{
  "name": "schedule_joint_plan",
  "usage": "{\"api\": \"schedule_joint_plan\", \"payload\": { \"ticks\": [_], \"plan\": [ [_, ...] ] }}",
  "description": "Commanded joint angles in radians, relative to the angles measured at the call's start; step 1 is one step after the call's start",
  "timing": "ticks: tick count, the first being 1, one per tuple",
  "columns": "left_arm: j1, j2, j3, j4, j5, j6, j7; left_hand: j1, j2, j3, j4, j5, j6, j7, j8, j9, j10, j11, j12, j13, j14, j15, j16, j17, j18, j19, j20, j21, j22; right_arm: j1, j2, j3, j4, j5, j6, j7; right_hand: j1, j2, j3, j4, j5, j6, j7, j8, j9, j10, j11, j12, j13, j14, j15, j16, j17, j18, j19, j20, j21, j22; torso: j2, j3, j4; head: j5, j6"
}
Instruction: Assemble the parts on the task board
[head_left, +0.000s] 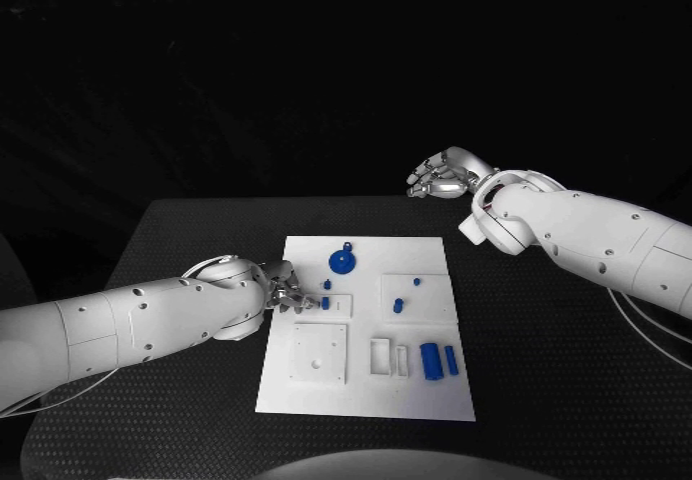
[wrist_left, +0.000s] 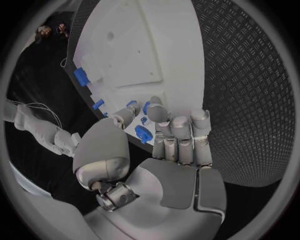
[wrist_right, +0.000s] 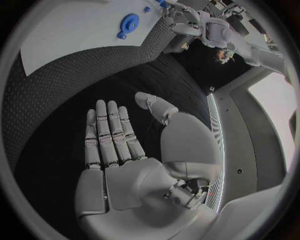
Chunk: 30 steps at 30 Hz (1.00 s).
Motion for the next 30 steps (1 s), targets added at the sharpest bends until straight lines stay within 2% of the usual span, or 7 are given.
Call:
{"api": "schedule_joint_plan", "payload": {
  "ticks": [1,5,7,13,23,29,30],
  "plan": [
    [0.0,-0.001,0.002,0.003,0.024,-0.003,0.001,-0.007,-0.006,-0.004,0.013,-0.005,-0.008,-0.002,0.006,0.002,-0.001,0.006,0.002,-0.001,-0.002,-0.006,0.004,-0.001,0.01,0.003,-0.126,0.003,0.005,-0.001,-0.001,0.0,0.0,-0.001,0.01,0.003,-0.005,-0.004,-0.003,0.001,0.006,-0.008,0.002,0.001,-0.001,0.0,0.005,-0.003,-0.001,-0.007,-0.001,-0.006,0.001,-0.018,0.003,-0.003,-0.007,0.001,0.0,0.0006,0.0001,-0.001,0.002],
    [0.0,-0.003,0.004,0.005,0.03,-0.005,0.001,-0.013,-0.005,-0.025,0.02,-0.005,-0.011,-0.002,0.007,0.003,-0.003,0.005,0.002,0.0,-0.004,-0.006,0.004,-0.001,0.012,0.0,-0.126,0.004,0.006,-0.001,0.001,0.0,0.0,-0.001,0.011,0.003,-0.005,-0.005,-0.003,0.001,0.006,-0.008,0.002,0.001,-0.001,0.0,0.006,-0.004,-0.001,-0.007,0.0,-0.006,0.001,-0.019,0.003,-0.003,-0.008,0.002,-0.001,0.0007,0.0006,0.0,0.002],
    [0.0,-0.006,0.007,0.006,0.031,-0.005,0.001,-0.011,0.015,-0.08,0.009,-0.003,-0.015,-0.002,0.009,0.006,-0.006,0.005,0.002,0.001,-0.008,-0.007,0.005,0.0,0.015,-0.007,-0.127,0.005,0.008,-0.001,0.001,0.0,0.001,-0.001,0.011,0.003,-0.005,-0.005,-0.003,0.001,0.007,-0.009,0.002,0.001,-0.001,0.0,0.006,-0.004,-0.001,-0.007,0.0,-0.006,0.001,-0.019,0.003,-0.003,-0.008,0.002,-0.001,0.0006,0.0,-0.001,0.003],
    [0.0,-0.015,0.013,0.009,0.042,-0.01,0.006,0.002,0.02,-0.094,0.011,-0.003,-0.018,-0.002,0.008,0.006,-0.007,0.005,0.0,0.001,-0.01,-0.008,0.004,-0.001,0.018,-0.01,-0.127,0.004,0.007,-0.002,-0.001,0.0,-0.001,-0.001,0.011,0.003,-0.005,-0.005,-0.003,0.001,0.007,-0.009,0.002,0.001,-0.001,-0.001,0.006,-0.004,-0.001,-0.007,0.0,-0.006,0.001,-0.019,0.003,-0.003,-0.009,0.002,0.0,-0.0002,0.0003,-0.002,0.003],
    [0.0,-0.017,0.036,0.003,0.08,-0.043,0.02,0.007,0.023,-0.112,0.044,-0.002,-0.025,0.001,0.003,0.004,-0.011,0.006,-0.009,-0.004,-0.014,-0.008,-0.004,-0.005,0.019,-0.015,-0.126,-0.002,0.002,-0.003,0.001,0.0,-0.001,-0.001,0.011,0.003,-0.005,-0.004,-0.004,0.001,0.007,-0.009,0.003,0.001,-0.001,-0.001,0.006,-0.004,-0.001,-0.008,0.0,-0.007,0.001,-0.019,0.003,-0.002,-0.01,0.003,0.0,-0.0003,-0.0002,-0.002,0.005],
    [0.0,-0.02,0.062,-0.013,0.13,-0.086,0.042,0.014,0.028,-0.118,0.059,-0.002,-0.03,0.003,-0.001,0.003,-0.014,0.008,-0.016,-0.008,-0.017,-0.007,-0.01,-0.008,0.02,-0.017,-0.126,-0.005,0.0,-0.003,0.0,0.0,-0.001,-0.001,0.011,0.004,-0.005,-0.004,-0.004,0.002,0.007,-0.009,0.003,0.001,-0.002,-0.001,0.006,-0.004,-0.001,-0.008,0.0,-0.007,0.001,-0.019,0.004,-0.002,-0.01,0.003,0.0,0.0008,0.0004,-0.004,0.005],
    [0.0,-0.021,0.065,-0.015,0.147,-0.095,0.046,0.02,0.031,-0.119,0.062,-0.002,-0.049,0.009,-0.013,-0.003,-0.027,0.011,-0.029,-0.014,-0.027,-0.005,-0.022,-0.014,0.02,-0.024,-0.124,-0.011,-0.002,-0.003,0.0,0.0,-0.001,-0.001,0.012,0.004,-0.006,-0.004,-0.004,0.002,0.007,-0.009,0.003,0.001,-0.002,-0.001,0.006,-0.004,-0.001,-0.008,0.0,-0.007,0.001,-0.019,0.004,-0.002,-0.01,0.003,0.0,0.0008,0.0007,-0.004,0.005]
  ]
}}
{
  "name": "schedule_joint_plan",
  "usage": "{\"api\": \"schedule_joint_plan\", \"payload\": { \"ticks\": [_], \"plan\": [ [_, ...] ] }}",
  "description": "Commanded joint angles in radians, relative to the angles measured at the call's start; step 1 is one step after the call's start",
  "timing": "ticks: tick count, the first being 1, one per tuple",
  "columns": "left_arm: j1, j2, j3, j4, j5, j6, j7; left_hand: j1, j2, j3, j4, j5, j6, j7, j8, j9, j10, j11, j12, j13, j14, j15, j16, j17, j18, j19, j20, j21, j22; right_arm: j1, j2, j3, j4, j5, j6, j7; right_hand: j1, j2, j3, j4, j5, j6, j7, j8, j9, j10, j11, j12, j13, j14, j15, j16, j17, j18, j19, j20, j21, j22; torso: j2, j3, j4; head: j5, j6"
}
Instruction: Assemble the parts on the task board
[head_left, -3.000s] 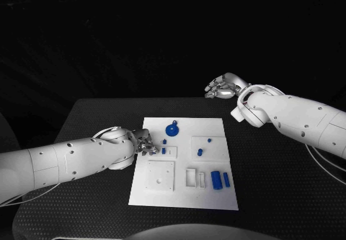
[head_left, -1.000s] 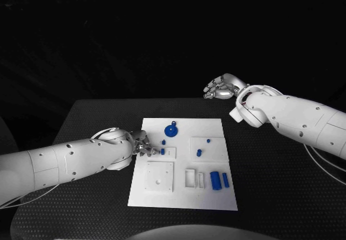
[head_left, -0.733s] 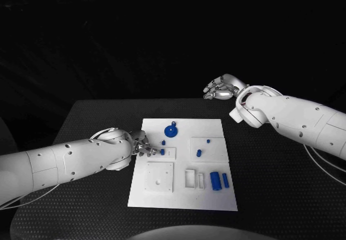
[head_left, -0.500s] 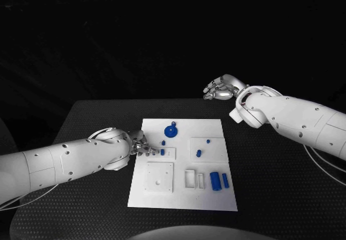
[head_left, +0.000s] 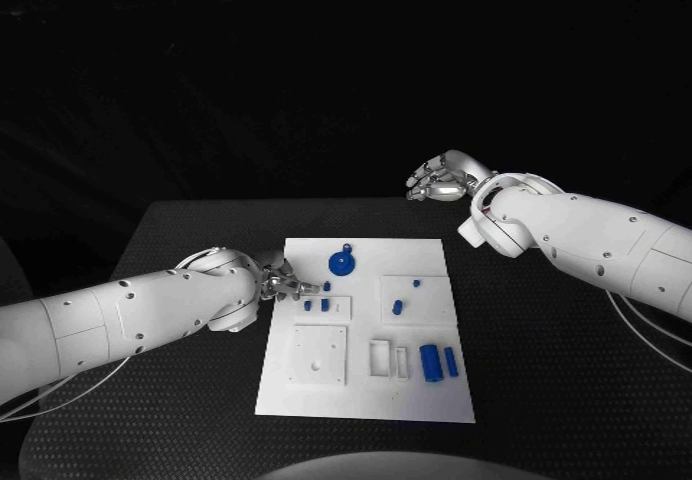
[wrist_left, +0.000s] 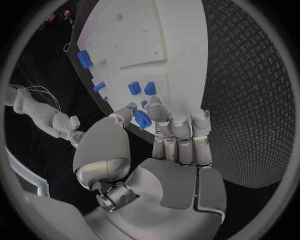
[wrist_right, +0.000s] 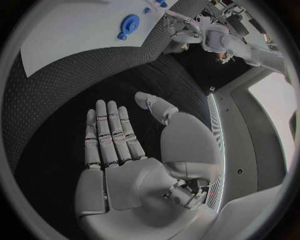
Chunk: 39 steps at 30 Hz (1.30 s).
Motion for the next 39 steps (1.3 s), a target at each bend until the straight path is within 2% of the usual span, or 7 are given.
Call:
{"api": "schedule_joint_plan", "payload": {
  "ticks": [1,7,13,17,25,31,39],
  "plan": [
    [0.0,-0.003,0.009,-0.007,0.088,-0.062,0.04,0.02,0.008,-0.007,0.016,-0.002,-0.031,0.01,-0.021,-0.009,-0.021,0.007,-0.024,-0.012,-0.021,0.007,-0.022,-0.011,0.018,-0.018,-0.126,-0.016,-0.005,0.0,0.0,0.001,0.0,-0.001,0.011,0.004,-0.006,-0.004,-0.004,0.002,0.004,-0.006,0.0,0.001,-0.002,0.0,0.005,-0.004,-0.001,-0.008,0.0,-0.007,0.002,-0.019,0.004,-0.002,-0.006,0.001,0.0,0.0009,0.0007,-0.001,0.0],
    [0.002,-0.005,0.012,-0.025,0.149,-0.082,0.059,0.051,-0.001,-0.034,0.067,-0.002,-0.064,0.025,-0.051,-0.023,-0.03,0.017,-0.048,-0.023,-0.025,0.016,-0.042,-0.023,0.014,-0.025,-0.121,-0.029,-0.013,0.0,-0.001,0.001,0.0,-0.001,0.01,0.004,-0.006,-0.004,-0.004,0.002,0.004,-0.006,0.0,0.001,-0.002,0.0,0.005,-0.004,-0.001,-0.008,0.0,-0.007,0.002,-0.019,0.004,-0.002,-0.007,0.002,0.0,0.0017,-0.0001,-0.001,0.004],
    [0.007,0.0,0.013,-0.049,0.197,-0.081,0.091,0.123,0.031,-0.074,0.076,-0.001,-0.093,0.037,-0.08,-0.035,-0.049,0.027,-0.069,-0.029,-0.04,0.024,-0.059,-0.032,0.009,-0.041,-0.116,-0.041,-0.017,0.0,-0.002,0.001,0.001,-0.001,0.012,0.003,-0.006,-0.003,-0.004,0.002,0.004,-0.006,0.0,0.001,-0.002,0.0,0.005,-0.004,-0.001,-0.008,0.0,-0.007,0.002,-0.019,0.004,-0.003,-0.007,0.002,0.001,0.0012,-0.0006,-0.001,0.006],
    [0.014,0.011,0.013,-0.074,0.222,-0.093,0.129,0.225,0.086,-0.126,0.027,0.02,-0.14,0.061,-0.115,-0.049,-0.123,0.05,-0.127,-0.051,-0.1,0.051,-0.116,-0.06,-0.011,-0.097,-0.096,-0.09,-0.033,0.0,-0.004,0.001,0.001,-0.001,0.012,0.003,-0.005,-0.003,-0.003,0.001,0.004,-0.006,-0.001,0.002,-0.002,0.0,0.005,-0.004,-0.001,-0.008,0.0,-0.007,0.002,-0.019,0.004,-0.003,-0.008,0.003,0.0,0.0014,-0.0004,-0.001,0.01],
    [0.025,0.037,0.013,-0.114,0.271,-0.114,0.235,0.373,0.084,-0.16,-0.055,0.036,-0.214,0.116,-0.193,-0.112,-0.27,0.115,-0.291,-0.136,-0.221,0.132,-0.241,-0.135,-0.045,-0.185,-0.033,-0.199,-0.07,-0.001,-0.006,0.0,0.005,-0.001,0.015,0.002,-0.003,-0.002,-0.003,0.001,0.003,-0.006,-0.001,0.002,-0.002,0.001,0.005,-0.004,0.0,-0.007,0.0,-0.007,0.002,-0.019,0.005,-0.003,-0.009,0.004,0.001,0.0011,-0.002,-0.004,0.02],
    [0.033,0.056,0.013,-0.146,0.267,-0.117,0.296,0.461,0.114,-0.136,-0.185,0.081,-0.223,0.116,-0.218,-0.146,-0.318,0.155,-0.364,-0.211,-0.271,0.185,-0.278,-0.169,-0.03,-0.204,0.019,-0.221,-0.063,-0.001,-0.007,0.0,0.005,-0.003,0.019,-0.001,0.001,-0.001,-0.002,-0.002,0.001,-0.006,-0.001,0.003,-0.002,0.001,0.004,-0.004,0.0,-0.007,-0.001,-0.008,0.003,-0.019,0.005,-0.004,-0.011,0.006,0.001,0.0017,-0.0006,-0.006,0.024],
    [0.037,0.067,0.014,-0.172,0.247,-0.124,0.315,0.443,0.152,-0.077,-0.312,0.106,-0.209,0.123,-0.219,-0.165,-0.308,0.161,-0.383,-0.261,-0.274,0.199,-0.281,-0.188,-0.021,-0.201,0.036,-0.23,-0.051,-0.016,0.003,0.0,0.02,-0.175,0.059,-0.03,0.04,0.0,0.0,-0.03,-0.083,0.014,-0.01,0.017,0.001,0.029,-0.006,0.01,0.005,0.012,-0.006,0.001,0.013,-0.015,0.03,-0.007,-0.018,0.024,-0.001,0.0008,-0.0001,-0.004,0.033]
  ]
}}
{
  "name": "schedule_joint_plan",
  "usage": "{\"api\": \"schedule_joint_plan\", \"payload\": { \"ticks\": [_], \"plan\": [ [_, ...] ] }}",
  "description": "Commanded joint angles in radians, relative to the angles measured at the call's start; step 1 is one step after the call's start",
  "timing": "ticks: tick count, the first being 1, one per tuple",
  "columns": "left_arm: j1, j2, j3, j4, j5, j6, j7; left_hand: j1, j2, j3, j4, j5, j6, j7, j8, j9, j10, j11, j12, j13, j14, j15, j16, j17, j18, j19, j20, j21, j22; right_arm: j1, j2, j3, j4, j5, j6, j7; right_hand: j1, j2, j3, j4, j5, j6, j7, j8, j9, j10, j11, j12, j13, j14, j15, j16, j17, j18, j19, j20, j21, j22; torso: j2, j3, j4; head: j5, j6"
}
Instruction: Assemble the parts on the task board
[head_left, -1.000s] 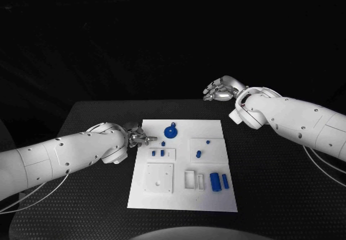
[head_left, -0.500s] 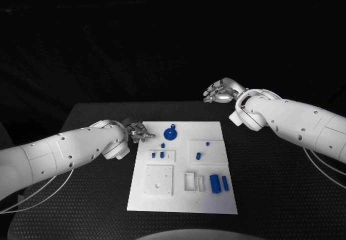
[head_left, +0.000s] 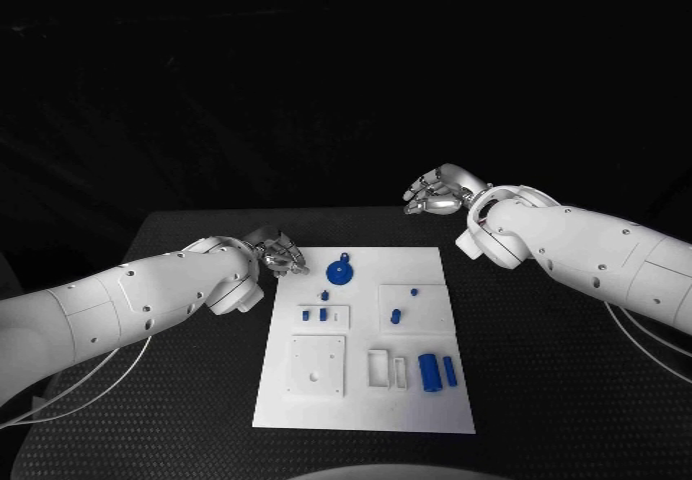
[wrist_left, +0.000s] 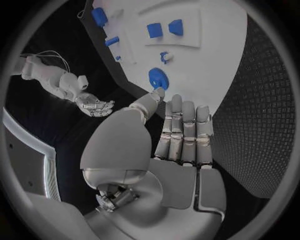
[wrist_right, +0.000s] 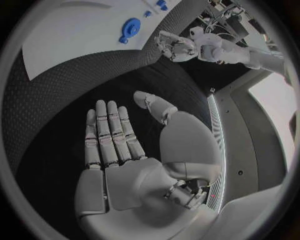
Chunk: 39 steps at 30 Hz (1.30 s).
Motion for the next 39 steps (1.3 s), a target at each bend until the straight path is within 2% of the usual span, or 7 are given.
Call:
{"api": "schedule_joint_plan", "payload": {
  "ticks": [1,9,13,17,21,29,39],
  "plan": [
    [0.003,0.004,0.001,-0.005,0.005,-0.024,0.055,-0.004,0.012,0.016,-0.029,0.006,0.009,-0.005,-0.002,-0.003,0.004,0.004,-0.005,-0.008,0.002,0.009,-0.005,-0.003,0.014,-0.004,-0.02,-0.006,0.003,-0.008,0.01,0.0,0.011,-0.182,0.053,-0.029,0.016,-0.004,-0.002,-0.009,-0.052,0.013,-0.006,0.008,0.002,0.017,-0.008,0.011,0.004,0.013,-0.005,0.007,0.006,-0.014,0.018,-0.002,-0.004,0.007,-0.001,-0.0003,0.0013,0.002,0.006],
    [0.005,-0.003,0.001,-0.019,0.123,-0.107,0.146,-0.064,0.029,0.053,-0.059,0.01,0.01,0.007,-0.001,-0.01,0.005,0.005,-0.004,-0.026,-0.009,0.019,-0.028,-0.024,0.012,-0.008,-0.012,-0.027,0.0,-0.031,0.061,-0.015,0.041,-0.398,0.096,-0.056,0.01,0.0,-0.054,-0.017,-0.225,0.056,-0.032,0.026,0.007,0.131,-0.069,0.112,0.077,0.117,-0.062,0.094,0.102,0.028,0.15,-0.011,0.007,0.013,-0.001,-0.0007,0.0037,0.003,0.016],
    [0.005,-0.006,0.001,-0.027,0.191,-0.138,0.196,-0.115,0.023,0.065,-0.053,0.005,0.005,0.01,0.0,-0.014,-0.001,0.012,-0.019,-0.047,0.001,0.025,-0.06,-0.047,0.017,-0.001,-0.004,-0.052,-0.013,-0.039,0.087,-0.024,0.047,-0.408,0.138,-0.059,0.001,0.003,-0.077,-0.017,-0.257,0.063,-0.042,0.024,0.006,0.161,-0.106,0.239,0.184,0.172,-0.109,0.187,0.234,0.066,0.269,-0.015,0.026,0.004,0.0,-0.0016,0.0056,0.004,0.021],
    [0.007,-0.01,0.001,-0.028,0.244,-0.153,0.229,-0.135,0.018,0.078,-0.06,0.003,-0.001,0.013,0.002,-0.015,-0.001,0.017,-0.041,-0.069,-0.001,0.037,-0.1,-0.071,0.018,-0.005,0.007,-0.082,-0.025,-0.051,0.109,-0.027,0.05,-0.421,0.15,-0.061,0.006,0.015,-0.091,-0.019,-0.257,0.068,-0.059,0.021,0.005,0.193,-0.133,0.415,0.326,0.279,-0.177,0.307,0.381,0.069,0.436,-0.075,0.095,0.023,0.0,-0.0027,0.0062,0.007,0.022],
    [0.009,-0.012,0.001,-0.022,0.257,-0.166,0.237,-0.136,0.023,0.083,-0.064,0.004,-0.001,0.014,0.003,-0.016,0.002,0.017,-0.045,-0.074,0.0,0.04,-0.11,-0.077,0.019,-0.006,0.01,-0.089,-0.028,-0.064,0.127,-0.028,0.057,-0.442,0.123,-0.071,0.017,0.014,-0.136,-0.017,-0.252,0.083,-0.063,0.013,0.0,0.14,-0.128,0.687,0.554,0.297,-0.223,0.499,0.571,0.063,0.537,-0.128,0.212,0.043,0.001,-0.0049,0.0065,0.011,0.024],
    [0.015,-0.023,0.001,0.009,0.344,-0.195,0.305,-0.133,0.027,0.087,-0.068,0.006,-0.002,0.014,0.005,-0.016,0.005,0.017,-0.047,-0.077,0.002,0.041,-0.115,-0.079,0.019,-0.004,0.011,-0.092,-0.029,-0.092,0.171,-0.03,0.051,-0.516,0.098,-0.141,0.03,0.009,-0.097,-0.018,-0.275,0.11,-0.065,-0.002,-0.006,0.06,-0.136,0.932,0.789,0.286,-0.239,0.73,0.699,0.069,0.52,-0.17,0.509,0.048,0.003,-0.0073,0.0101,0.02,0.024],
    [0.031,-0.046,0.001,0.063,0.38,-0.259,0.379,-0.133,0.026,0.09,-0.074,0.006,-0.009,0.016,0.003,-0.017,0.001,0.021,-0.054,-0.084,-0.001,0.046,-0.126,-0.084,0.019,-0.007,0.016,-0.099,-0.028,-0.122,0.216,-0.034,0.03,-0.581,0.049,-0.205,0.022,0.002,-0.049,-0.015,-0.299,0.139,-0.074,0.007,0.002,0.064,-0.144,0.963,0.83,0.284,-0.247,0.79,0.698,0.069,0.5,-0.182,0.609,0.044,0.014,-0.019,0.0274,0.004,0.026]
  ]
}}
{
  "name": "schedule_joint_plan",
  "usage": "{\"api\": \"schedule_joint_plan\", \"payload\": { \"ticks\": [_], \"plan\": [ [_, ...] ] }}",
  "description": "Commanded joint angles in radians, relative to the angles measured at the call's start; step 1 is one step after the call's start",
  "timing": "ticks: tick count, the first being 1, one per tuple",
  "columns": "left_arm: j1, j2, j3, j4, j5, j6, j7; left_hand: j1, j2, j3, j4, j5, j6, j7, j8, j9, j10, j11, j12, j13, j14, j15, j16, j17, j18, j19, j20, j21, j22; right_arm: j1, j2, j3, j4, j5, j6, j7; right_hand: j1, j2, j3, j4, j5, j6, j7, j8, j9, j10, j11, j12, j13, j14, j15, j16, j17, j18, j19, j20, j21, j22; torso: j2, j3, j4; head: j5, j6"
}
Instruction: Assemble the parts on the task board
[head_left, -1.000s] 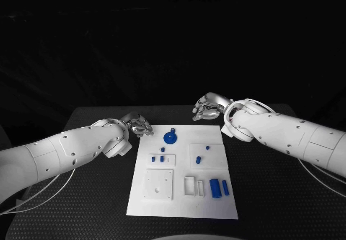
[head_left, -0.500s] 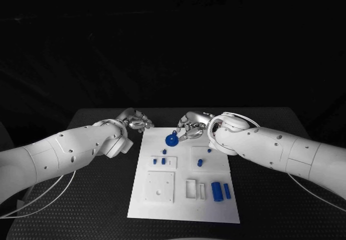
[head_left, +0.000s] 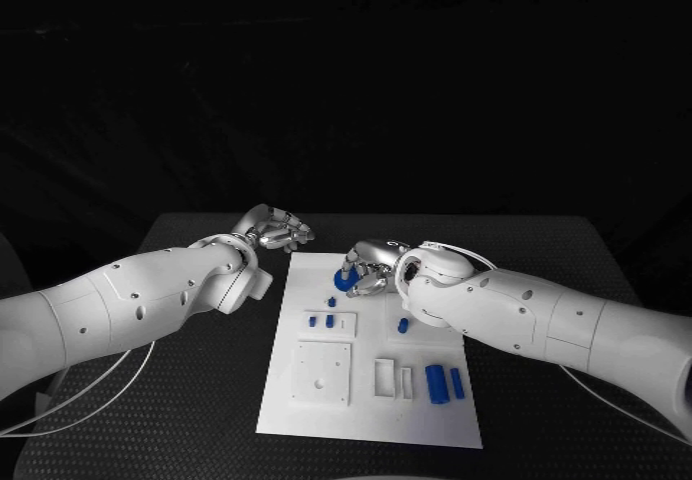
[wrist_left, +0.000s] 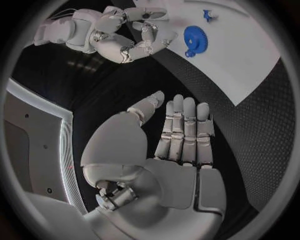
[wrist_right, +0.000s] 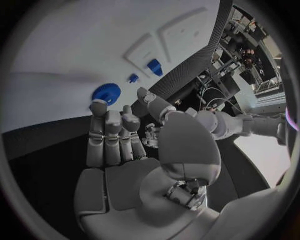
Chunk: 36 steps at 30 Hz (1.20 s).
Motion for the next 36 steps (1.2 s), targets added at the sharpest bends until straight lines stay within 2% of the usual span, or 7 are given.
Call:
{"api": "schedule_joint_plan", "payload": {
  "ticks": [1,6,9,15,23,27,36],
  "plan": [
    [0.008,-0.009,0.001,0.022,0.054,-0.052,0.057,-0.002,0.005,0.003,-0.002,-0.001,-0.005,0.002,0.003,-0.001,0.0,0.006,-0.007,-0.001,0.0,0.005,-0.007,-0.002,0.009,0.0,0.008,-0.006,-0.001,-0.006,0.009,0.0,-0.007,-0.069,-0.037,-0.06,-0.001,-0.011,0.011,-0.001,-0.008,0.052,0.002,0.005,0.001,-0.04,-0.018,0.004,0.003,0.002,-0.008,0.006,-0.003,0.014,-0.006,-0.001,0.007,0.025,0.008,-0.0079,0.0107,-0.009,0.003],
    [0.02,-0.026,0.001,0.056,0.057,-0.054,0.054,0.0,0.006,0.005,-0.003,-0.001,-0.006,0.002,0.004,-0.001,0.0,0.006,-0.007,-0.002,0.0,0.006,-0.007,-0.002,0.01,-0.001,0.009,-0.007,-0.001,-0.009,0.015,0.0,-0.01,-0.073,-0.033,-0.071,-0.013,-0.016,0.037,0.019,-0.026,0.069,-0.004,0.013,0.006,-0.035,-0.024,0.006,0.008,0.003,-0.014,0.015,-0.007,0.014,-0.006,-0.003,0.021,0.025,0.018,-0.0136,0.0197,-0.018,0.005],
    [0.024,-0.032,0.001,0.07,0.061,-0.057,0.054,0.0,0.006,0.005,-0.003,0.0,-0.006,0.002,0.004,-0.001,0.001,0.006,-0.007,-0.002,0.001,0.006,-0.008,-0.002,0.01,-0.001,0.009,-0.007,-0.001,-0.009,0.018,0.0,-0.008,-0.075,-0.034,-0.074,-0.022,-0.019,0.048,0.028,-0.028,0.071,-0.005,0.012,0.006,-0.033,-0.025,0.007,0.012,0.003,-0.015,0.022,-0.01,0.014,-0.006,-0.005,0.031,0.024,0.022,-0.0167,0.0226,-0.028,0.005],
    [0.037,-0.042,0.001,0.095,0.069,-0.063,0.054,0.001,0.006,0.006,-0.004,0.0,-0.006,0.002,0.004,-0.001,0.001,0.006,-0.008,-0.003,0.001,0.006,-0.008,-0.002,0.01,-0.001,0.009,-0.007,-0.001,-0.014,0.033,-0.001,-0.014,-0.08,-0.021,-0.073,-0.037,-0.022,0.056,0.045,-0.027,0.075,-0.007,0.013,0.008,-0.029,-0.026,0.011,0.019,0.004,-0.016,0.033,-0.013,0.014,-0.006,-0.008,0.044,0.024,0.029,-0.0227,0.0266,-0.029,0.005],
    [0.044,-0.049,0.0,0.114,0.075,-0.069,0.053,0.001,0.006,0.007,-0.005,0.0,-0.006,0.002,0.004,-0.001,0.001,0.006,-0.008,-0.003,0.001,0.006,-0.009,-0.003,0.01,0.0,0.01,-0.008,-0.001,-0.022,0.033,-0.001,-0.008,-0.088,-0.016,-0.075,-0.047,-0.025,0.056,0.052,-0.026,0.076,-0.007,0.013,0.009,-0.029,-0.027,0.012,0.023,0.003,-0.017,0.038,-0.015,0.014,-0.008,-0.009,0.051,0.023,0.038,-0.0297,0.0351,-0.03,0.001],
    [0.045,-0.051,0.0,0.114,0.076,-0.069,0.051,0.002,0.005,0.007,-0.005,0.0,-0.006,0.002,0.005,-0.001,0.001,0.006,-0.008,-0.004,0.001,0.007,-0.009,-0.003,0.01,0.0,0.01,-0.008,-0.001,-0.023,0.036,-0.002,-0.007,-0.094,-0.013,-0.076,-0.052,-0.027,0.054,0.053,-0.022,0.082,-0.009,0.016,0.012,-0.029,-0.028,0.013,0.026,0.002,-0.018,0.043,-0.016,0.014,-0.009,-0.01,0.056,0.023,0.038,-0.0313,0.0346,-0.028,0.001],
    [0.046,-0.05,0.0,0.114,0.076,-0.069,0.048,0.002,0.004,0.007,-0.005,0.0,-0.007,0.002,0.005,-0.001,0.001,0.007,-0.009,-0.004,0.001,0.007,-0.01,-0.003,0.01,0.0,0.01,-0.008,0.0,-0.031,0.047,-0.004,-0.017,-0.125,-0.038,-0.1,-0.055,-0.031,0.051,0.052,-0.021,0.093,-0.013,0.022,0.016,-0.029,-0.032,0.013,0.03,-0.001,-0.021,0.049,-0.019,0.014,-0.012,-0.012,0.064,0.023,0.039,-0.0313,0.0338,-0.025,0.001]
  ]
}}
